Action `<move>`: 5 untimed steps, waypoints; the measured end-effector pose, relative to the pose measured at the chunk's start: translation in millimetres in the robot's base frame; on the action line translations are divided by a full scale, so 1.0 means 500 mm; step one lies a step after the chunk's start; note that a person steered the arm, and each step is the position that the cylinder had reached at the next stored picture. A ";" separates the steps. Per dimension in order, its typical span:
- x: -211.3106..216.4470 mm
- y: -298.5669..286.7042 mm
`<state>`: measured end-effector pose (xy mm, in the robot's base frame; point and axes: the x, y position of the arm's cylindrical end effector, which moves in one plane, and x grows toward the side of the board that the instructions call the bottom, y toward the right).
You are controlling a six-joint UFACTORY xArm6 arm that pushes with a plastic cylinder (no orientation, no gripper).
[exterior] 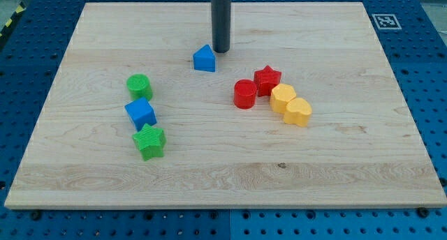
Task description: Push the blue triangle closer to the blue cube
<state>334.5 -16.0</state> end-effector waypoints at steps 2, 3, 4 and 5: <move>0.061 -0.097; 0.093 -0.097; 0.119 -0.108; 0.145 -0.156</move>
<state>407.1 -93.8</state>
